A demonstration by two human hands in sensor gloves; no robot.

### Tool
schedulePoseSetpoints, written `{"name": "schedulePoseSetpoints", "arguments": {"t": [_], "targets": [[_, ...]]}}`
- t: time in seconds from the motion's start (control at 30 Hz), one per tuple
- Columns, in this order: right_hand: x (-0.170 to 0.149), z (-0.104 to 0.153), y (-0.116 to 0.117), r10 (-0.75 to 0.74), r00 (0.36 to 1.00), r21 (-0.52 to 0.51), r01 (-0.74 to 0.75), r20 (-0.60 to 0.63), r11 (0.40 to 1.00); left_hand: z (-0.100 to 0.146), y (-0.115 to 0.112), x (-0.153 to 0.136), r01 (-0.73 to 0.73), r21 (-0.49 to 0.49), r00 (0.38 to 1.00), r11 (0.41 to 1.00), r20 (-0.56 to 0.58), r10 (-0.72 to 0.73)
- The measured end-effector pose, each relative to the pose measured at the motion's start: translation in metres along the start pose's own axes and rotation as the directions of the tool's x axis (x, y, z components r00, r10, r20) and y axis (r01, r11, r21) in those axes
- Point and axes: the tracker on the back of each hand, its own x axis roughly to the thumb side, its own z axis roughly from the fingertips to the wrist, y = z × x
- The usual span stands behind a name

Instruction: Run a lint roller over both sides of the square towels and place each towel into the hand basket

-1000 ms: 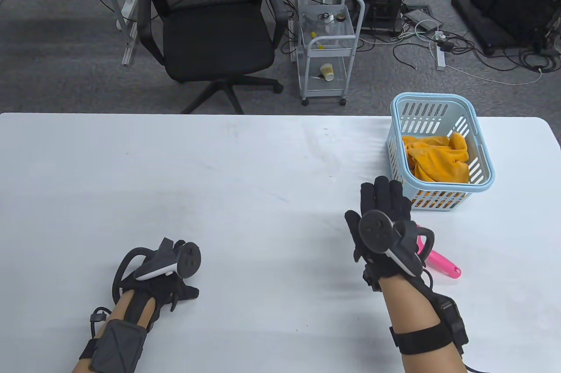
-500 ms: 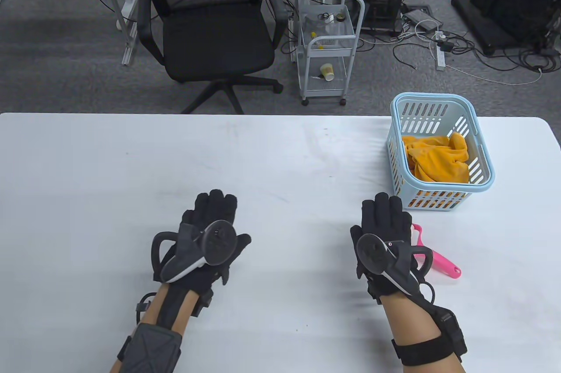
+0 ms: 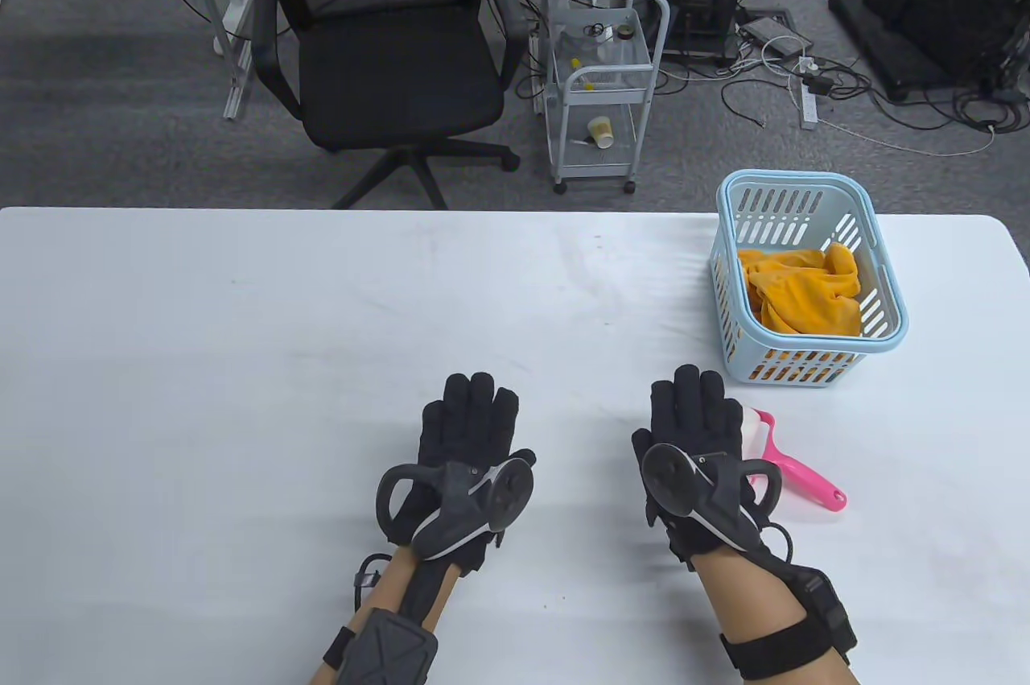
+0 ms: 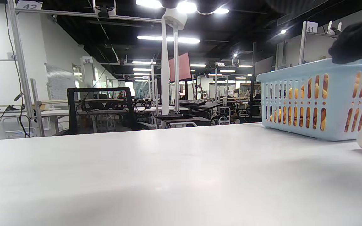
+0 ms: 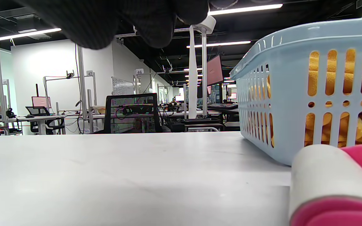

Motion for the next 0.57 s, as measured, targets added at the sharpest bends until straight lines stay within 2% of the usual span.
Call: {"name": "schedulePoseSetpoints", "arguments": {"t": [0.57], "targets": [[0.0094, 0.0013, 0.0093, -0.016, 0.999, 0.056, 0.014, 0.039, 0.998, 0.0014, -0.0001, -0.0023, 0.002, 0.014, 1.0, 1.0, 0.003, -0.002]]}}
